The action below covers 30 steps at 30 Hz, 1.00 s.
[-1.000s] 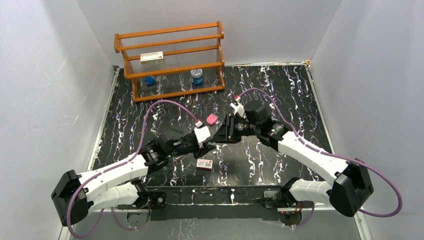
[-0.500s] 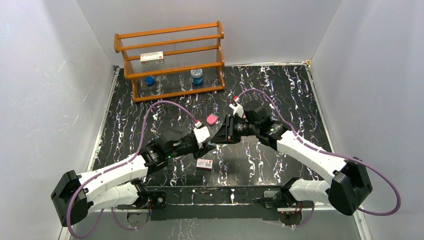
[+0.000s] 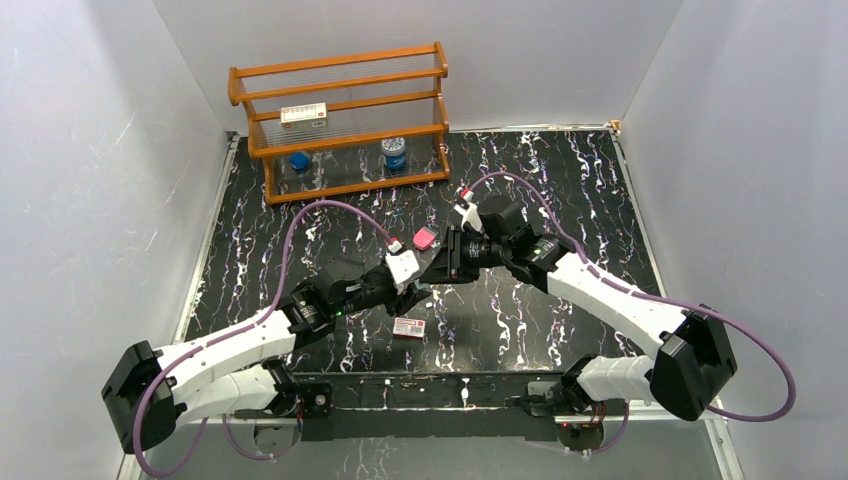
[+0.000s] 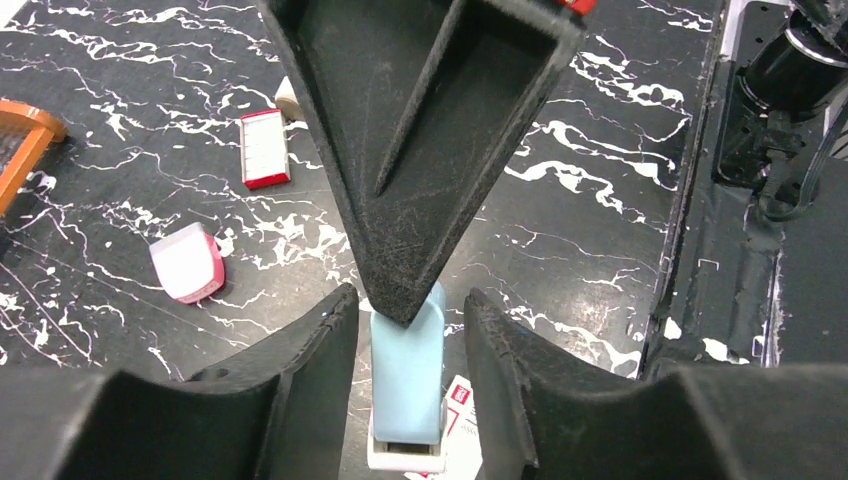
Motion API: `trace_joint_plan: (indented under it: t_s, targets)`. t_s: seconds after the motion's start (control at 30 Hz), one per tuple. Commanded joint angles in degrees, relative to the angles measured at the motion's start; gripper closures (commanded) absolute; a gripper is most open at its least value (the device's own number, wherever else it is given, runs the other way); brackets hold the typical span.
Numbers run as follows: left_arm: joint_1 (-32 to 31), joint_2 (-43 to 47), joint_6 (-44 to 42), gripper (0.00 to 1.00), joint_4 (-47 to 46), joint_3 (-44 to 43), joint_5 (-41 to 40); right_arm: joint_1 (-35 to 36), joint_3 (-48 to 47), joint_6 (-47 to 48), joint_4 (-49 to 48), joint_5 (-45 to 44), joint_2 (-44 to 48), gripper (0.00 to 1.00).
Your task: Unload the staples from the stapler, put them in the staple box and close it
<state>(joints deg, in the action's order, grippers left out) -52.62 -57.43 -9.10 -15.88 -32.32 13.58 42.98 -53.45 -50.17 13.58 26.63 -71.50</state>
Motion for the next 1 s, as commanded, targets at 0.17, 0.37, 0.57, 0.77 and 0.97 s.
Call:
trace_joint_plan:
  t_s: [0.17, 0.37, 0.57, 0.77, 0.97]
  targets:
    - [0.1, 5.0, 0.2, 0.27, -3.9, 1.2, -6.8, 1.4, -8.1, 4.3, 6.4, -7.8, -4.2, 0.95]
    - [0.2, 11.7, 1.0, 0.1, -0.9, 2.9, -18.5, 3.3, -15.9, 7.6, 12.1, -15.7, -9.6, 0.96]
    - [1.4, 15.6, -1.7, 0.07, 11.8, -2.0, -30.0, 5.6, -25.8, 12.1, 20.5, -25.7, -18.1, 0.96]
    - [9.0, 17.8, 2.5, 0.02, 18.4, -2.1, -31.4, 8.9, -35.0, 12.9, 26.7, -37.4, -27.0, 0.96]
    - [20.0, 15.2, 10.8, 0.03, 21.1, -1.3, -30.6, 13.5, -47.2, 14.3, 34.1, -49.2, -36.8, 0.98]
